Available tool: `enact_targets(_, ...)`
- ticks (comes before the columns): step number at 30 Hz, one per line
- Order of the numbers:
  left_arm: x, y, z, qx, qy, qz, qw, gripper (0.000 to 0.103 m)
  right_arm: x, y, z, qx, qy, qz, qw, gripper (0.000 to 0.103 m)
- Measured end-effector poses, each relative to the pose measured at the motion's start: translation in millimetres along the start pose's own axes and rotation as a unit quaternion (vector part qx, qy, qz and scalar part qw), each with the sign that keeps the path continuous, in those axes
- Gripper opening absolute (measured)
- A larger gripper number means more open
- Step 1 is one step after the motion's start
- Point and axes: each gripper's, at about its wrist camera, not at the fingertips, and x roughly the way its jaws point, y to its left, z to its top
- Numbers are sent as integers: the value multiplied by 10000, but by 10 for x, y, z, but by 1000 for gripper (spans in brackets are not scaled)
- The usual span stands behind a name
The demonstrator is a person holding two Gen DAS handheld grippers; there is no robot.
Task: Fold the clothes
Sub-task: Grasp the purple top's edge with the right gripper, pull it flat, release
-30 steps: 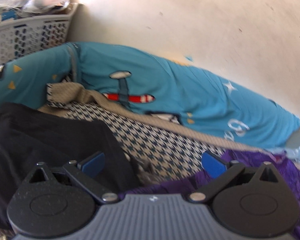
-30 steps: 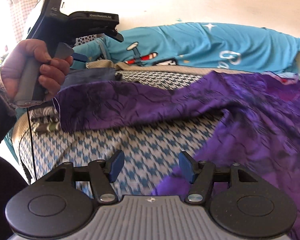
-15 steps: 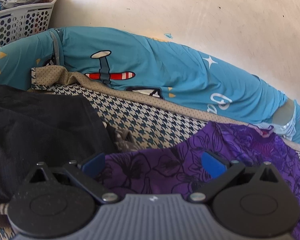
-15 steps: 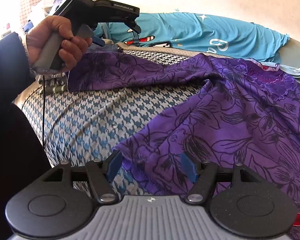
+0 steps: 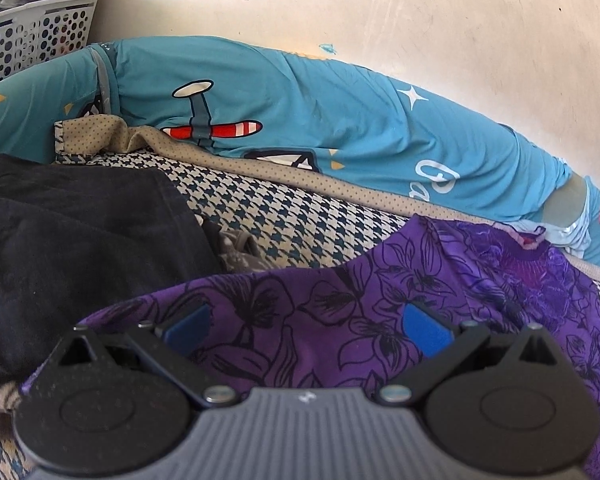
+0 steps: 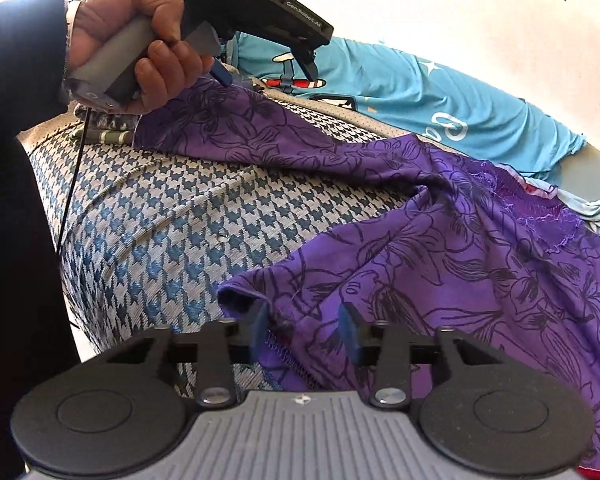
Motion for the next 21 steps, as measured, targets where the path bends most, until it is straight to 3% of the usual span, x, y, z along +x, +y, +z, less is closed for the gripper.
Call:
enact_targets(3, 21, -18, -17, 43, 35, -2, 10000, 103, 61, 31, -1, -90, -80, -98, 9999, 25)
enact_targets(5, 34, -29, -29, 76, 64, 2, 10000, 103, 101, 38, 6, -29, -103, -84, 9999, 10)
enact_targets(11, 46, -57, -64, 140, 122, -3, 9998, 103, 36, 18, 70, 250, -194, 227, 9992, 7)
enact_targets(21, 21, -76, -135, 113, 180, -44, 9998, 103, -296, 298, 309, 318, -540, 1442, 9876, 7)
